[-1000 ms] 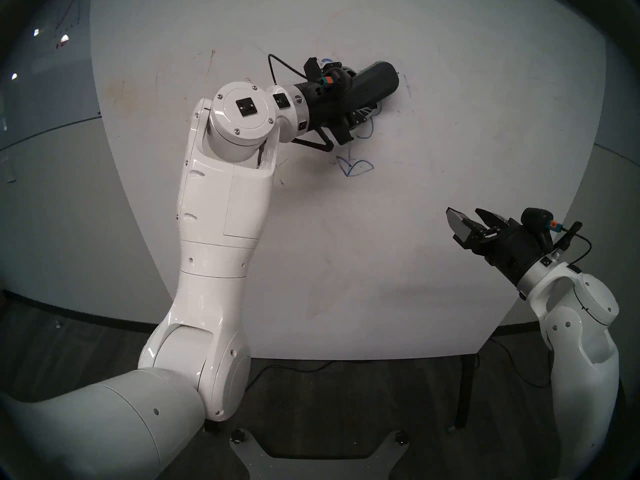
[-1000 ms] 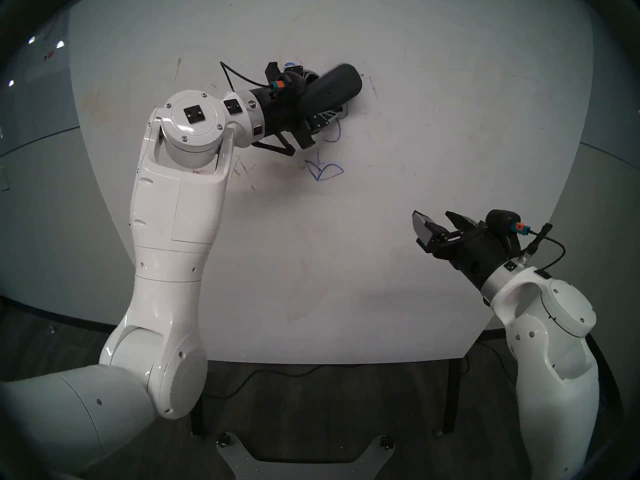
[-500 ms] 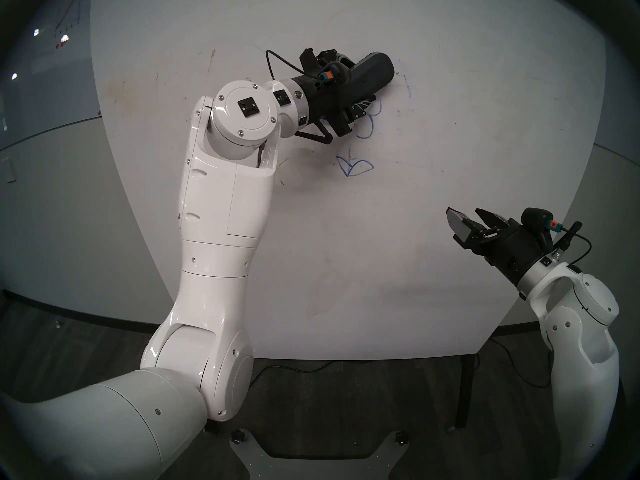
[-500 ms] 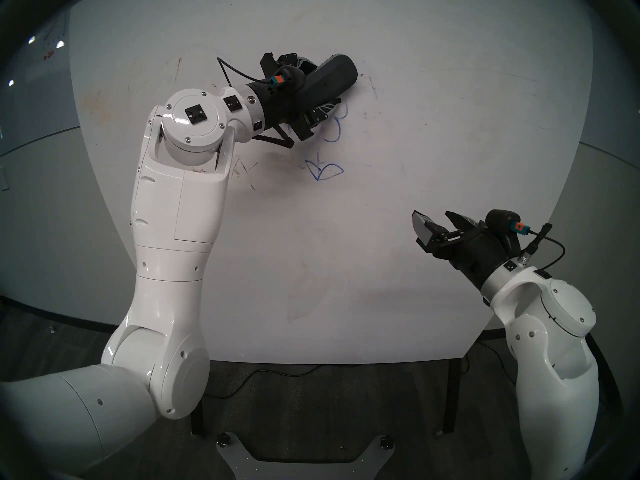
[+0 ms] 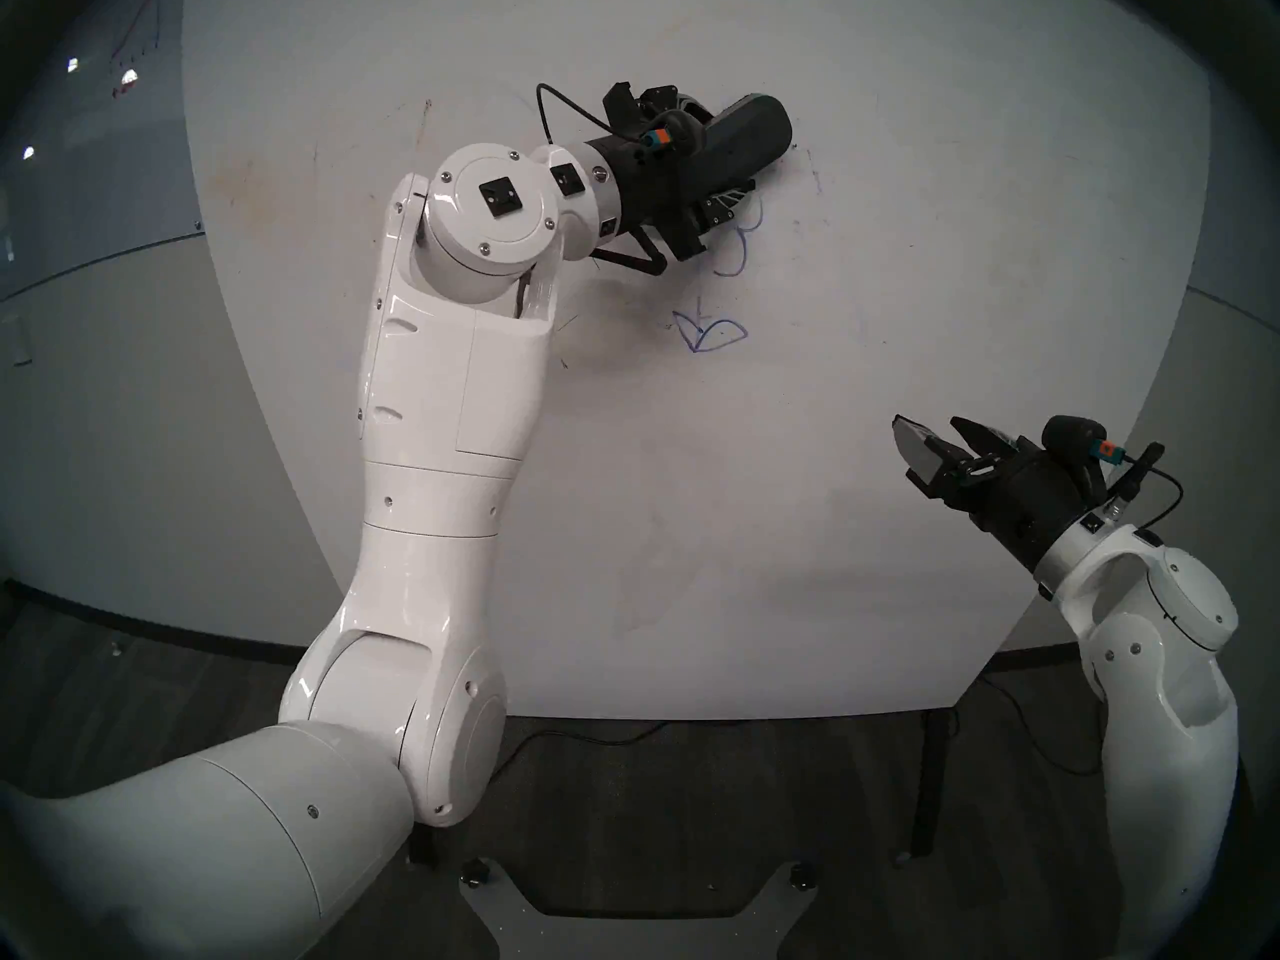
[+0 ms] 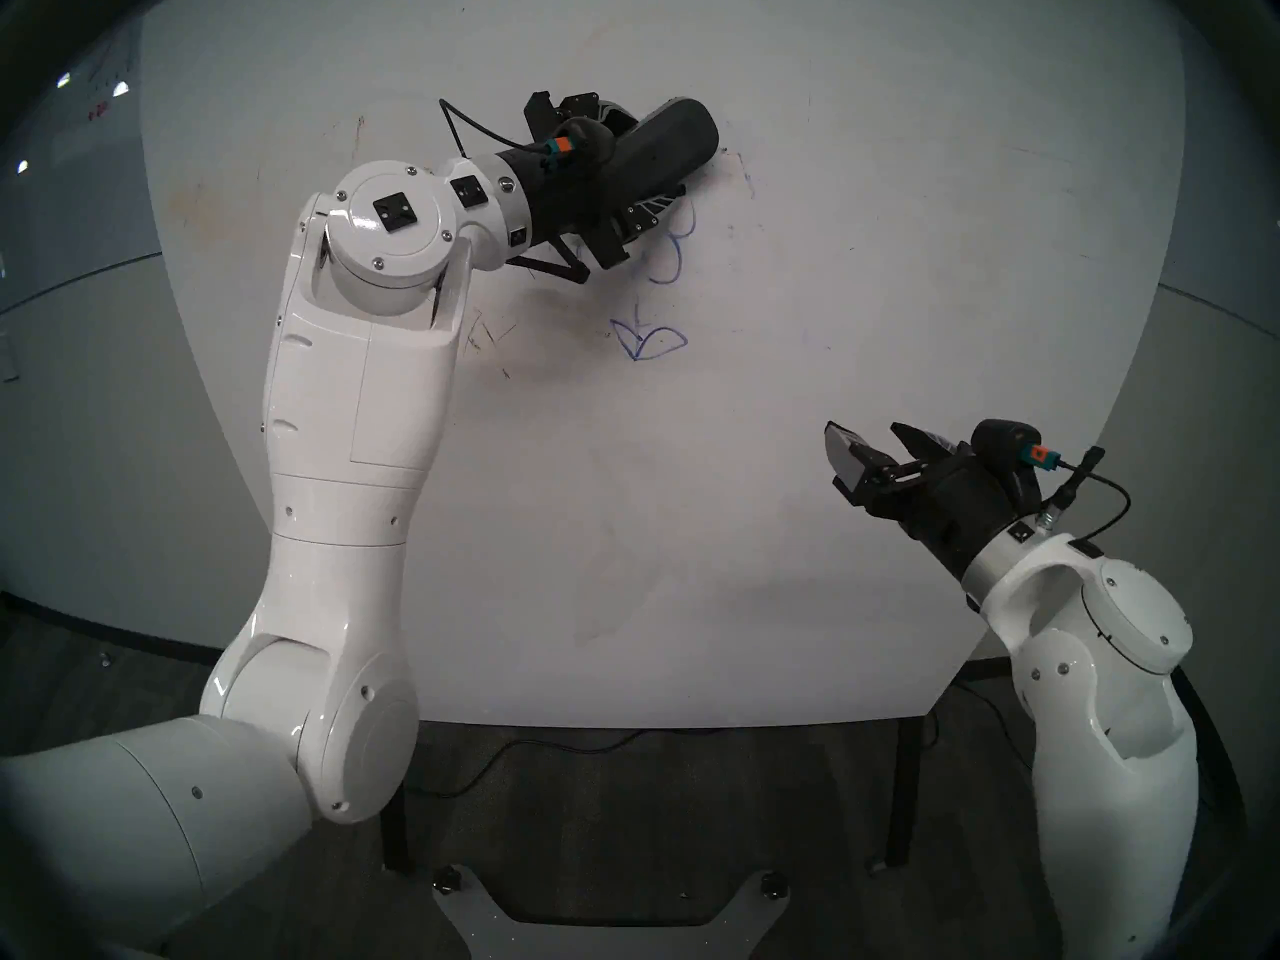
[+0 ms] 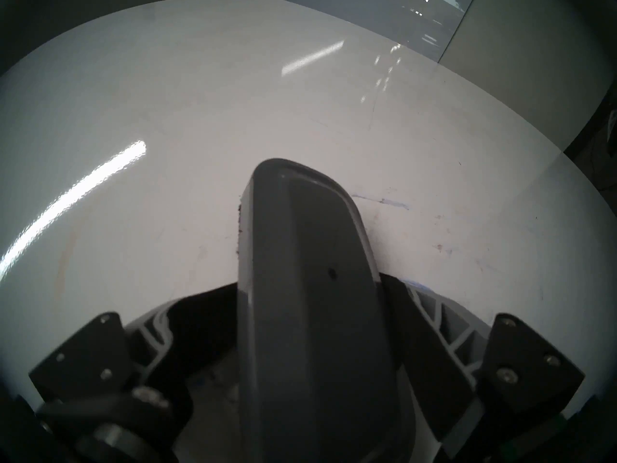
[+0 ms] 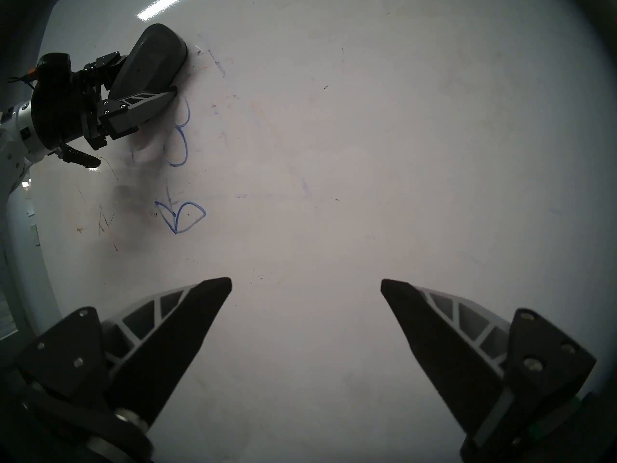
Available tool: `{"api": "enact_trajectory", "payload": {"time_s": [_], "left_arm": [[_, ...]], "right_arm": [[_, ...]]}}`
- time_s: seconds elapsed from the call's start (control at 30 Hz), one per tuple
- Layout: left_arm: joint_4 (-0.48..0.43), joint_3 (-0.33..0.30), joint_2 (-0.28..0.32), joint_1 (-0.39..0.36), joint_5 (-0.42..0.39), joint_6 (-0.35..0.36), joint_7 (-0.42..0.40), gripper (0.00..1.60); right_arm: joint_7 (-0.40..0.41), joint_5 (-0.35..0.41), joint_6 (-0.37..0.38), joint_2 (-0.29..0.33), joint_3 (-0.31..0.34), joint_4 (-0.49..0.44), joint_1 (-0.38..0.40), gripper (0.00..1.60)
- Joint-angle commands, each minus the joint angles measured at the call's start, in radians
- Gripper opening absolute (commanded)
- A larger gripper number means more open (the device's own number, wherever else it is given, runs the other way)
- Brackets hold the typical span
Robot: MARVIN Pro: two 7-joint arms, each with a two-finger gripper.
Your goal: Erase all marks on the whiteboard with the eraser
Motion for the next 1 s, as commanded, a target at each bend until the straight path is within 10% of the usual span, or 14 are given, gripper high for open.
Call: {"api": "enact_trajectory", "payload": {"time_s": [0.0, 0.07, 0.13, 0.17, 0.97], "left_arm": [[0.019, -0.087, 0.015, -0.016, -0.019, 0.088, -0.013, 1.6], [0.006, -0.103, 0.011, -0.005, -0.04, 0.108, -0.034, 1.41], [-0.007, -0.12, 0.011, 0.005, -0.061, 0.136, -0.06, 0.3], [-0.008, -0.126, 0.011, 0.008, -0.065, 0.136, -0.066, 0.0], [-0.116, -0.325, 0.013, 0.116, -0.322, 0.457, -0.449, 0.0]], "right_arm": [[0.002, 0.0, -0.002, 0.002, 0.0, -0.017, 0.004, 1.6], [0.002, 0.0, -0.002, 0.002, 0.0, -0.017, 0.004, 1.6], [0.002, 0.0, -0.002, 0.002, 0.0, -0.017, 0.004, 1.6], [0.002, 0.0, -0.002, 0.002, 0.0, -0.017, 0.004, 1.6], [0.002, 0.0, -0.002, 0.002, 0.0, -0.017, 0.004, 1.6]]}}
